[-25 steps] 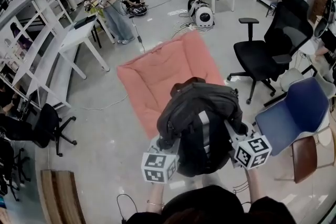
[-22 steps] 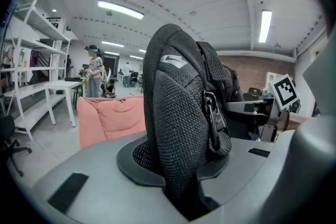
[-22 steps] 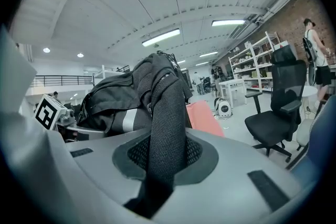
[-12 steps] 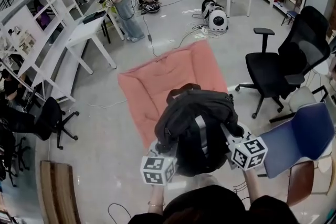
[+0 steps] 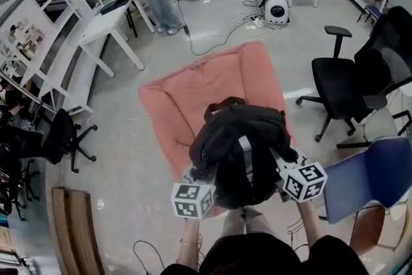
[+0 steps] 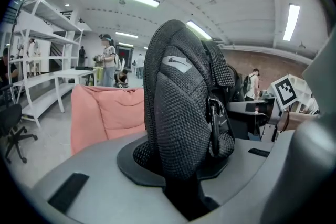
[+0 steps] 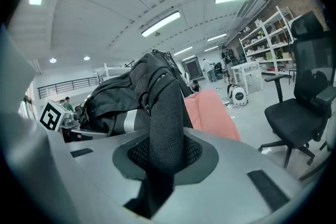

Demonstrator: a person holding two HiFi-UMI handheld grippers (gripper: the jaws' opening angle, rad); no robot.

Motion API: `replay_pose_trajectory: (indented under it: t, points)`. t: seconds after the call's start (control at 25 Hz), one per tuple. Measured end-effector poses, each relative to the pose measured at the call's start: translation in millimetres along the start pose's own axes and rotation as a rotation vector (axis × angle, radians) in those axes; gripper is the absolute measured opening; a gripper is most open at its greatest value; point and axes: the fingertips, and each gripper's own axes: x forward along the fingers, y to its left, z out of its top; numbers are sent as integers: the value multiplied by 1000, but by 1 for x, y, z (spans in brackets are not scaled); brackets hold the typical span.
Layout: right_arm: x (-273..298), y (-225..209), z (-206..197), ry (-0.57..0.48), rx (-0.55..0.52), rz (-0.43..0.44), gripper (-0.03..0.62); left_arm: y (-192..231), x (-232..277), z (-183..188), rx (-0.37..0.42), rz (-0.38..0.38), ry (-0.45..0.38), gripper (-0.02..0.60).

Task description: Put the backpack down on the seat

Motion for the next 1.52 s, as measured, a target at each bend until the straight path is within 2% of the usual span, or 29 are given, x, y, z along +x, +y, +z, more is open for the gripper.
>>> replay_pose_trajectory:
  t: [0.32,0.76,1.04,1.52]
  points:
    - [58,-36,-32,43,85,-18,67,34,61,-20,-12,-13,77,107]
    - [120,-76,-66,100,123,-22,67,70,134,-46,-45,-39,142,107]
    - [158,-95,-71,90,149,-11,67,94,170,-48,-52,-36,140,107]
    - [219,-124,-73,85,120,-24,67,133,225,-44,-41,-13,123,114]
